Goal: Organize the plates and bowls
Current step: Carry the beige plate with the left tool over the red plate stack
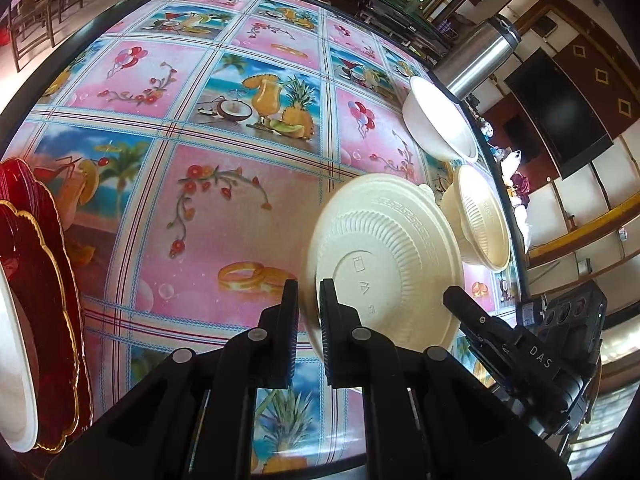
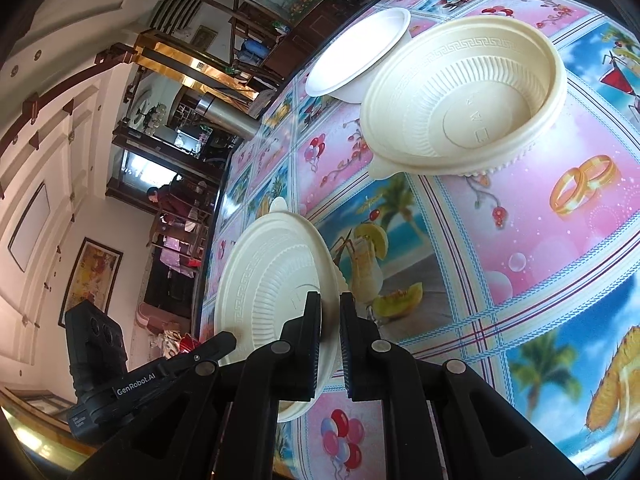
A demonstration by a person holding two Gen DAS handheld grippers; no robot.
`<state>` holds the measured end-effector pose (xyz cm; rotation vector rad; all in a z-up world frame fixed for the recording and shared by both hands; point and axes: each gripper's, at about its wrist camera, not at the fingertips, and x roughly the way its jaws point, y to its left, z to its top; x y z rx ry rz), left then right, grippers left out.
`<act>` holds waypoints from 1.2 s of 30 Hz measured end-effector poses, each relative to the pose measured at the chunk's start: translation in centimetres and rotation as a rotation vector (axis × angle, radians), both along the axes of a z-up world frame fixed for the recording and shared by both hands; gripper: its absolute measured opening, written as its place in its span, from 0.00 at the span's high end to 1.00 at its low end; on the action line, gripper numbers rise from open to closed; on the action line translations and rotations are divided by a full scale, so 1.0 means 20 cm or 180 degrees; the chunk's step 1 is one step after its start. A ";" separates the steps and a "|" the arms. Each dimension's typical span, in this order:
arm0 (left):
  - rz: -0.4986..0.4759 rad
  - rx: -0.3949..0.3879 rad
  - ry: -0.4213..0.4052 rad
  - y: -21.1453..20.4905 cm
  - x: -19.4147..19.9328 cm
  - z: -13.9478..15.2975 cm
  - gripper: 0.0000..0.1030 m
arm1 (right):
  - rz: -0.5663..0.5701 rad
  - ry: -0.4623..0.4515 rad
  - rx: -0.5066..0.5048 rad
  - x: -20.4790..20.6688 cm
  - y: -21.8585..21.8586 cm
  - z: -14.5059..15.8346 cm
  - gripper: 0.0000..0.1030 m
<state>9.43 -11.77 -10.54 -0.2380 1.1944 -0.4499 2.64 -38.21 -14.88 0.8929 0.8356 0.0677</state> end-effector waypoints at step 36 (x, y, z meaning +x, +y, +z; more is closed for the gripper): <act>-0.0033 0.0405 -0.0887 0.15 -0.28 0.16 0.88 | 0.0209 0.0041 -0.0085 -0.02 0.19 0.04 0.87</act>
